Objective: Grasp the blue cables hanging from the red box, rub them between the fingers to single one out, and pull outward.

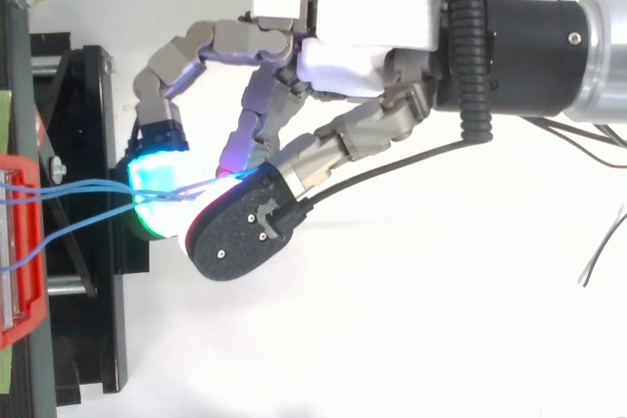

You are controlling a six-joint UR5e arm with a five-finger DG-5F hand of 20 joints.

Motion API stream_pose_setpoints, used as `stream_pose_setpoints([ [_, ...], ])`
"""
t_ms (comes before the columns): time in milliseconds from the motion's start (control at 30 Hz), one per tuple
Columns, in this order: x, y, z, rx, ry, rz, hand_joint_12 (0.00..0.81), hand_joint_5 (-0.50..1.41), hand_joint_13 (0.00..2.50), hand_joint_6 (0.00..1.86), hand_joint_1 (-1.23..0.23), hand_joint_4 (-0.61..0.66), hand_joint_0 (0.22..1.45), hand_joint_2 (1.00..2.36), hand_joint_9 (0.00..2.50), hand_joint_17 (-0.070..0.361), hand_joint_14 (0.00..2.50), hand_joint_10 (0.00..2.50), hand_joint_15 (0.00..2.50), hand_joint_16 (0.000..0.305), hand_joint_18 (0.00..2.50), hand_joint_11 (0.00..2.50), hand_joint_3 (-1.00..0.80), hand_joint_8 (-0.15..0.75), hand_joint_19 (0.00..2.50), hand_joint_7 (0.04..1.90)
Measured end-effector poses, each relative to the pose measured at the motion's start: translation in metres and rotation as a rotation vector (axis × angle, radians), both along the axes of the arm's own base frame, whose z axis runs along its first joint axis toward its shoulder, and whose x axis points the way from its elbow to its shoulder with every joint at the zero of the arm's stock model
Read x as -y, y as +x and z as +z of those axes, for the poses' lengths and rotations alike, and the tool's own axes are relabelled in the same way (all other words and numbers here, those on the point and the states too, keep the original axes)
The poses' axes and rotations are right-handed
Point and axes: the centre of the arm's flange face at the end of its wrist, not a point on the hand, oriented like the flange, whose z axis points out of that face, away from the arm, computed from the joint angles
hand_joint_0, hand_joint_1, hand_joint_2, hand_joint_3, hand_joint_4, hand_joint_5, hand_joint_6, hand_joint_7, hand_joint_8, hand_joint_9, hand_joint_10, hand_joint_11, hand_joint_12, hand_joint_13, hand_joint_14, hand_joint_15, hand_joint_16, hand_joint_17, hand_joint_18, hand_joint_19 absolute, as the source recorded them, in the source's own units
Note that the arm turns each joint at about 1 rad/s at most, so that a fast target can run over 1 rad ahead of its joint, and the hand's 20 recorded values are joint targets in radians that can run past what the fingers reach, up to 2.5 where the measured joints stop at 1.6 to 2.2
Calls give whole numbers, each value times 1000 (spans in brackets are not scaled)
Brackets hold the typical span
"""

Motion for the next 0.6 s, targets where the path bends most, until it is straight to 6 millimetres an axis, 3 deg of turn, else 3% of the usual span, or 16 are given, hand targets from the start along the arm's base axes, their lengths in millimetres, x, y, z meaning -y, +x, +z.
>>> stream_pose_setpoints([
  [300,7,-1,9,-18,-1,-1,412,-149,1061,899,-724,26,474,1000,1293,129,26,22,749,58,931,1027,-500,323,824,950],
  [600,12,-3,13,-40,-1,-4,418,-157,1061,893,-683,50,479,1000,1285,132,26,24,761,59,926,1024,-500,321,835,918],
])
